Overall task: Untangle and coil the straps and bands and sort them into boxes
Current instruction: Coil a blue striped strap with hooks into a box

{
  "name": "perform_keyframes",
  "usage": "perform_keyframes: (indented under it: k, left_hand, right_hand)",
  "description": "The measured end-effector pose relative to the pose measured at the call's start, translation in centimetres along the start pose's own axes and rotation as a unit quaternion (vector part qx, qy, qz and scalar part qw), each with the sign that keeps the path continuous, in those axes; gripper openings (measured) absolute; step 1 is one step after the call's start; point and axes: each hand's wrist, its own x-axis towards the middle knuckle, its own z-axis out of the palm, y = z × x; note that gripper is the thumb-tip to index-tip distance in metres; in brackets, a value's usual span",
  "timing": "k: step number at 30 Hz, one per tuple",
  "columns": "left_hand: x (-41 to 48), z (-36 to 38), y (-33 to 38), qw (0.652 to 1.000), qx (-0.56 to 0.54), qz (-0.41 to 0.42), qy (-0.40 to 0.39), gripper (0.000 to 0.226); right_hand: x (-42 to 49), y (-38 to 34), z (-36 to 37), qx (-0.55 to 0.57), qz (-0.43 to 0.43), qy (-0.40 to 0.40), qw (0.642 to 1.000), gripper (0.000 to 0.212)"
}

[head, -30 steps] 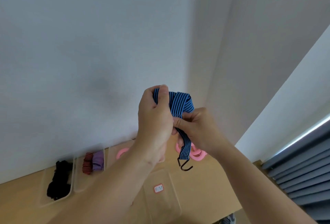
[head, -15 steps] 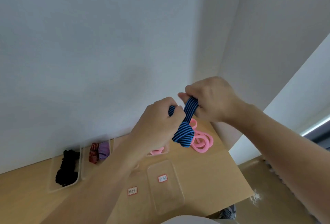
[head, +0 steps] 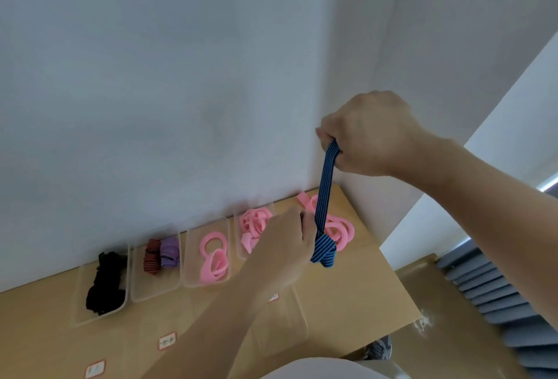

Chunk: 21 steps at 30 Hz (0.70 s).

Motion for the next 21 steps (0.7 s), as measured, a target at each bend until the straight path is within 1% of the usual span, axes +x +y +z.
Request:
perform_keyframes:
  k: [1,2,4,6,8,10,12,14,16,19,21]
  left_hand:
    - [0.4,0.1,0.1,1.000,0.005,-0.001,0.009,0.030]
    - [0.7,0.2,0.3,1.000,0.011,0.001,0.022,0.030]
    - [1.5,0.4,0.8,0.998,-0.005,0.004,0.057,0.028]
    - [2.7,0.7,1.0,0.988,-0.105,-0.042,0.103,0.029]
    - [4.6,0.8,0.8,0.967,-0.194,-0.102,0.131,0.027]
    - [6.2,0.6,0.7,0.950,-0.251,-0.134,0.127,0.030]
    - [7.1,0.3,1.1,0.941,-0.282,-0.139,0.126,0.037]
    - [7.3,0.4,1.6,0.937,-0.296,-0.139,0.126,0.045]
    - [7.1,0.9,2.0,0.925,-0.328,-0.155,0.116,0.046]
    - [6.9,1.2,2.7,0.891,-0.402,-0.195,0.077,0.041]
    - [7.0,0.8,3.3,0.861,-0.454,-0.221,0.061,0.036]
  right_hand:
    - [-0.1,-0.8,-0.5,-0.018,-0.005,-0.023,1.000,0.008]
    - [-0.3,-1.7,-1.0,-0.031,-0.018,-0.039,0.999,0.005]
    - [-0.9,-3.1,-1.8,-0.046,-0.036,-0.058,0.997,0.015]
    - [-1.8,-4.0,-1.9,-0.038,-0.041,-0.074,0.996,0.023]
    - [-3.5,-5.1,-0.6,-0.015,-0.054,-0.071,0.996,0.028]
    - [-5.7,-6.3,1.5,0.022,-0.061,-0.074,0.995,0.023]
    - [-6.9,-6.8,4.0,0.009,-0.059,-0.060,0.996,0.026]
    - [-7.8,-7.0,6.2,-0.001,-0.043,-0.034,0.998,0.041]
    - [-8.3,-6.9,7.3,0.013,-0.024,-0.008,1.000,0.048]
    - [-8.8,-6.7,8.1,0.019,0.013,0.031,0.999,0.047]
    - [-9.0,-6.8,8.8,0.030,0.036,0.056,0.997,0.037]
